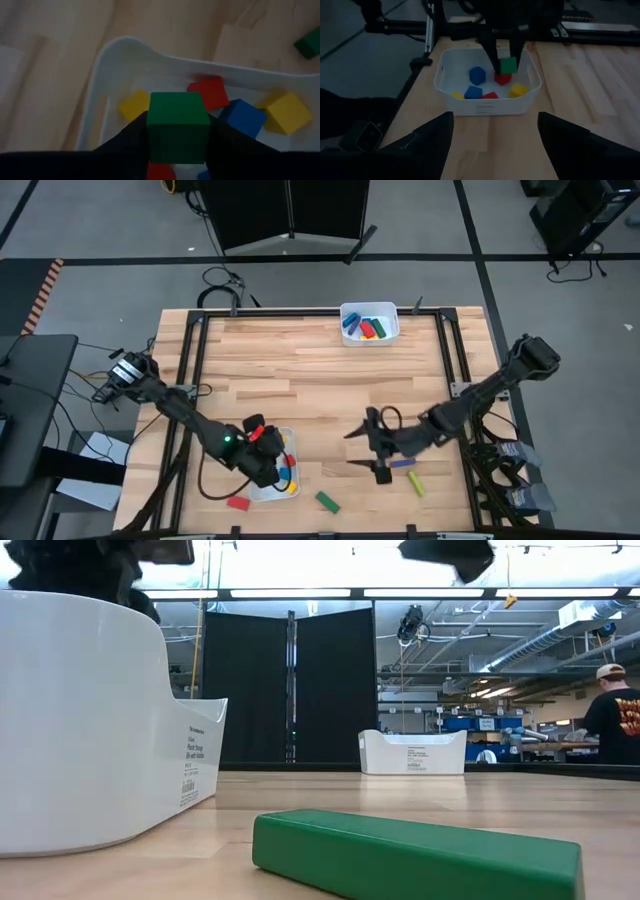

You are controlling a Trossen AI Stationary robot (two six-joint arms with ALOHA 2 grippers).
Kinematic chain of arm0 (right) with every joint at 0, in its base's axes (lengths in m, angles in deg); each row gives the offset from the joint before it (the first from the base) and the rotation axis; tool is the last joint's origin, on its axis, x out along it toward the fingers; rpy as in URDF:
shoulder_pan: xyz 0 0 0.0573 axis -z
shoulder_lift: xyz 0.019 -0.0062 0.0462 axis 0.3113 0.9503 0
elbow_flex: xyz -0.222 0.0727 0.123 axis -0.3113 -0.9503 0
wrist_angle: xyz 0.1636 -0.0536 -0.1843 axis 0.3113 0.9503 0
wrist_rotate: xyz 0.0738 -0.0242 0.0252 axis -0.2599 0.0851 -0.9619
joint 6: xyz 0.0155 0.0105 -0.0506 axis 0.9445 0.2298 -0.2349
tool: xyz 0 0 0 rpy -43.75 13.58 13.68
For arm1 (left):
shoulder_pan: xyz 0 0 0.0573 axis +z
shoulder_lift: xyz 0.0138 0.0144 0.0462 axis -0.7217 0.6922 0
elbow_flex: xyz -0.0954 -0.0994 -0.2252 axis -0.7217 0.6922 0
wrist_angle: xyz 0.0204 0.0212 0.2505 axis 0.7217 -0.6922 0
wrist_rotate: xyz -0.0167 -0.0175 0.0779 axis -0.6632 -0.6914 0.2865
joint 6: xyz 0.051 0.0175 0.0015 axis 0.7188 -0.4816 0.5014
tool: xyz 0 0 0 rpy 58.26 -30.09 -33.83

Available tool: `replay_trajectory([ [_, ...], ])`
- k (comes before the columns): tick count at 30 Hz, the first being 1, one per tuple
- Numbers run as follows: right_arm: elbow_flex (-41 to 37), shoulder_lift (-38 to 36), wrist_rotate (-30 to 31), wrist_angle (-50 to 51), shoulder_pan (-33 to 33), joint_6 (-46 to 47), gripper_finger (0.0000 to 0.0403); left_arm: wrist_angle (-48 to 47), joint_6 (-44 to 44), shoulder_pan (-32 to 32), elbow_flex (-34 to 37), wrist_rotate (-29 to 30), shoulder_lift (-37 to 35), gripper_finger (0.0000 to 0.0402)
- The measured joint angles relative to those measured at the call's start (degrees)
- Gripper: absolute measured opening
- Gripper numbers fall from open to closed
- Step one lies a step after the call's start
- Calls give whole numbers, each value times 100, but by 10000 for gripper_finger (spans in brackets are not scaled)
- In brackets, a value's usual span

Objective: Sort blocks by size
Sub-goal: Put the green small block into the bottom white bin, then put the green large block into the top white bin

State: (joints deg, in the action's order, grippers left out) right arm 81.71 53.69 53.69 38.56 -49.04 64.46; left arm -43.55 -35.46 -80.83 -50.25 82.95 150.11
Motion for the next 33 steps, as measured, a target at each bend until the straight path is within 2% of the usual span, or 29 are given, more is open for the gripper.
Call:
replay_trajectory([
  [3, 1, 0, 495, 3, -391, 308, 300, 303, 86, 14, 175, -75, 1, 217],
  [7, 1, 0, 698, 13, -692, 759, 301, 629, 253, -32, 170, -76, 0, 308],
  [9, 1, 12, 793, -5, -794, 946, 302, 784, 262, -71, 160, -80, -4, 340],
  [12, 6, 261, 820, -235, -909, 1173, 301, 799, 242, -196, -22, -38, -9, 362],
  [16, 296, 1031, 762, -450, -1017, 1343, 303, 790, 263, -572, -391, 490, -13, 360],
  [22, 1354, 2203, 752, -144, -1117, 1384, 303, 209, -66, -1187, -952, 1166, -22, 329],
  [33, 3259, 3936, 758, 1731, -1179, 2215, 307, -622, -1148, -2340, -1153, 1237, -22, 275],
])
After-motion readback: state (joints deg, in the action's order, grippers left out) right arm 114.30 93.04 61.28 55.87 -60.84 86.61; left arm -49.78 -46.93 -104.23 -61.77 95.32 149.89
